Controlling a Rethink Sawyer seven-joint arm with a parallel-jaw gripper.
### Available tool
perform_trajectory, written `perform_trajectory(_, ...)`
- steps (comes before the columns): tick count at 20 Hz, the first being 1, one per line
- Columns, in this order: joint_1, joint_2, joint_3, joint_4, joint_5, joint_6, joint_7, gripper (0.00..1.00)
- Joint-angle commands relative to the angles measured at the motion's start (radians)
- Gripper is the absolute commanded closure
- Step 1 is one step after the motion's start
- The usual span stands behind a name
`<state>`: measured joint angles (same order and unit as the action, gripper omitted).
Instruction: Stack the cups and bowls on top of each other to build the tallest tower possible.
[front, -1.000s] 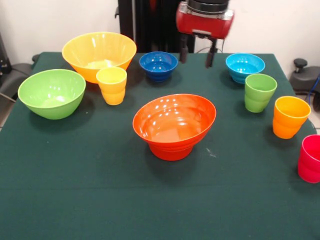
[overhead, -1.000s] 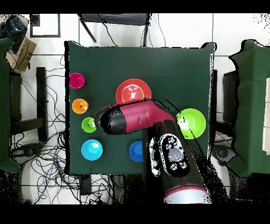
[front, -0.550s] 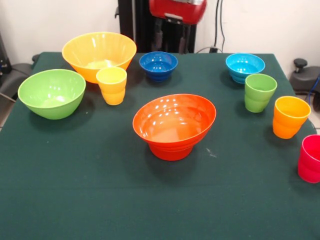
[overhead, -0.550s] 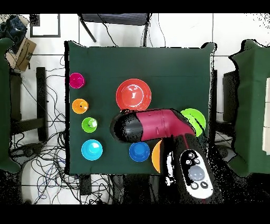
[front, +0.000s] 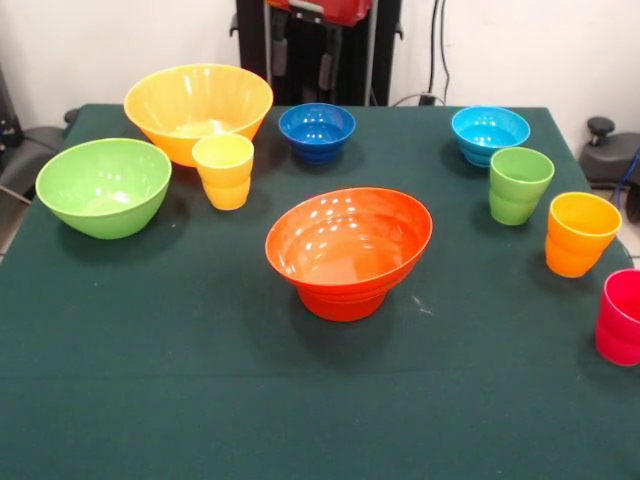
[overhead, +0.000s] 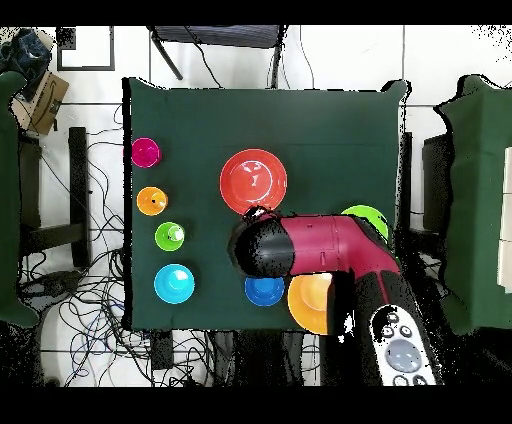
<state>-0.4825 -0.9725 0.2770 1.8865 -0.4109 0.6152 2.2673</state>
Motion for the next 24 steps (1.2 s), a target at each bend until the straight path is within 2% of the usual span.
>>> perform_trajectory(1, -0.04, -0.011, 0.072, 0.042, -0.1, 0.029, -0.24, 0.0)
perform_trajectory(5, -0.02, -0.026, 0.058, 0.012, -0.125, 0.066, -0.231, 0.0)
perform_trajectory(9, 0.076, -0.085, -0.021, -0.032, -0.183, 0.164, -0.132, 0.0)
perform_trajectory(10, 0.084, -0.093, -0.026, -0.03, -0.179, 0.171, -0.117, 0.0)
perform_trajectory(12, 0.066, -0.088, -0.006, 0.015, -0.097, 0.161, -0.084, 0.0)
perform_trajectory(14, 0.003, -0.043, 0.064, 0.084, 0.018, 0.095, -0.085, 0.0)
perform_trajectory(16, -0.025, -0.01, 0.095, 0.099, 0.043, 0.059, -0.104, 0.0)
perform_trajectory(18, -0.04, 0.021, 0.107, 0.082, 0.028, 0.04, -0.132, 0.0)
perform_trajectory(24, -0.026, 0.072, 0.089, 0.036, -0.083, -0.026, -0.129, 0.0)
